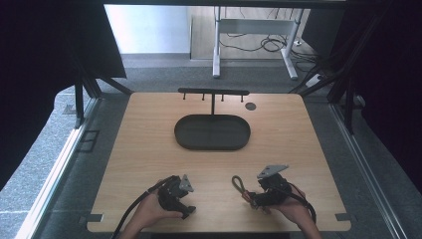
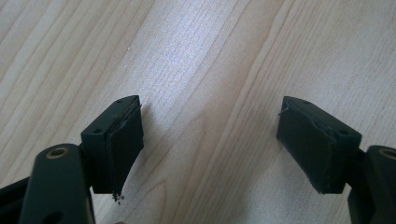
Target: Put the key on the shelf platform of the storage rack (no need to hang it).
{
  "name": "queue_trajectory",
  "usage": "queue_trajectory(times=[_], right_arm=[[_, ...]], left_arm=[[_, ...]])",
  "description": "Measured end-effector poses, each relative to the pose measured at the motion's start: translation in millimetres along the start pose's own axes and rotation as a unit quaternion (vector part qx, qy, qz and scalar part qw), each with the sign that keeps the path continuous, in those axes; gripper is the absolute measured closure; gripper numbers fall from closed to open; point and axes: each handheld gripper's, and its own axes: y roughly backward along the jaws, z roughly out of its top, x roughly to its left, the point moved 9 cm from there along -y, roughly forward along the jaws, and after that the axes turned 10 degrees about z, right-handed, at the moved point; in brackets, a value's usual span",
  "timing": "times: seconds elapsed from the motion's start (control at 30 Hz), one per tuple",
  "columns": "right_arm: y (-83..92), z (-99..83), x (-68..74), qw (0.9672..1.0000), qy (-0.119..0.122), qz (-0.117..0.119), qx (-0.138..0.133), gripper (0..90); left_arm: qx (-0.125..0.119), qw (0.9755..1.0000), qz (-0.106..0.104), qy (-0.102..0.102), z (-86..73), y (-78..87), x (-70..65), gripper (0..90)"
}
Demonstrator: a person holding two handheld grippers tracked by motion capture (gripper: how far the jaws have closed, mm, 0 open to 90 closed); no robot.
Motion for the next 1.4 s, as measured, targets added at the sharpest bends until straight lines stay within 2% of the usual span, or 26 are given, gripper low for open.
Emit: queue_trajectory(times=[1.07,1.4], right_arm=[[-5.6,5.8,4.7,0.9999,0.006,0.004,0.007,38.1],[-3.9,18.5,6.3,0.9999,0.016,0.001,0.004,38.2]], left_arm=[[-0.003,1.0000,-0.008,0.002,1.3,-1.6,-3.0,20.9],[-0.004,1.0000,-0.008,0.002,1.5,-1.8,-3.2,20.5]])
